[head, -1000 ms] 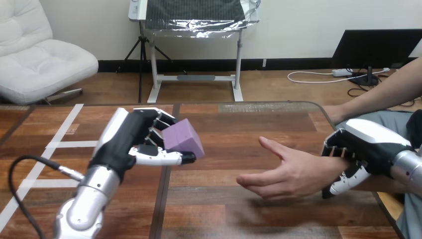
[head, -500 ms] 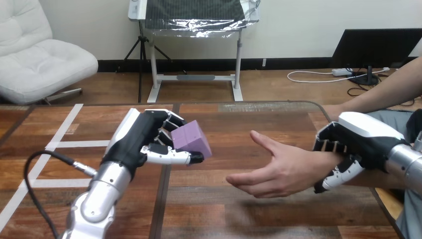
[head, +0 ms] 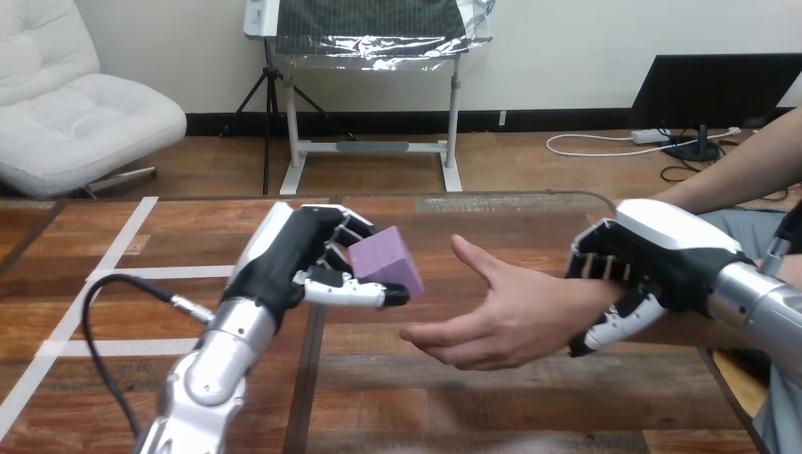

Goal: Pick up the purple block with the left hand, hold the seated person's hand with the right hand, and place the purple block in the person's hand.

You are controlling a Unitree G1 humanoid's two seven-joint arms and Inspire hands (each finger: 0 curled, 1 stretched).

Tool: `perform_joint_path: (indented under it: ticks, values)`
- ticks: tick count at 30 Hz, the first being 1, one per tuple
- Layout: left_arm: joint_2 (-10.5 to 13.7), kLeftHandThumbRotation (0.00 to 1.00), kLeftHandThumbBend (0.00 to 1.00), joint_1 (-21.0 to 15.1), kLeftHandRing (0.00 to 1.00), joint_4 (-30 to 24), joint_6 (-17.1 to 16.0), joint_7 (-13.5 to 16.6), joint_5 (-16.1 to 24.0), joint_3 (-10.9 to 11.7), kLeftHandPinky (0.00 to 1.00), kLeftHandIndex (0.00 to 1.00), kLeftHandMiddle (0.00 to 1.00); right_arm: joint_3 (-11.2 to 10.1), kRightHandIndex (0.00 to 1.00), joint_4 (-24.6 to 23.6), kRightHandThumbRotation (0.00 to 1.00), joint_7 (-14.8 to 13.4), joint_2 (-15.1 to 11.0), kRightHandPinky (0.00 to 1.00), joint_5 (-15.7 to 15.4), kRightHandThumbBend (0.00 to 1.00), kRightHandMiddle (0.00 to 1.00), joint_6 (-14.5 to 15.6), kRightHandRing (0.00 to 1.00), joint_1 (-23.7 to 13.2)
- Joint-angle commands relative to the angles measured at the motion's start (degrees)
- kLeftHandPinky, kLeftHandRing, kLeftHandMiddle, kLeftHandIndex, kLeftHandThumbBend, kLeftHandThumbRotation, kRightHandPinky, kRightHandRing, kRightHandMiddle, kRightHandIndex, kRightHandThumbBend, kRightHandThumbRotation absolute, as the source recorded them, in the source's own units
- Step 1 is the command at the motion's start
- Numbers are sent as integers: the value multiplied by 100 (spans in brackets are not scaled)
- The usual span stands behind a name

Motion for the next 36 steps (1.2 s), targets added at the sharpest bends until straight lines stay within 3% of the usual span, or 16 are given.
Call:
perform_joint_path:
  ticks: [1,19,36]
  values:
    - [-126,0,60,-606,34,131,-177,78,41,-95,26,47,41,-47,51,-289,19,75,206,36,88,88,47,131,41,33]
    - [-437,0,60,-1033,38,672,-183,94,91,-285,31,47,43,-101,53,-830,20,206,267,37,115,89,49,438,43,150]
    - [-800,0,62,-1410,38,1299,-151,141,181,-524,31,47,43,-149,53,-1106,21,239,312,37,165,89,49,528,43,263]
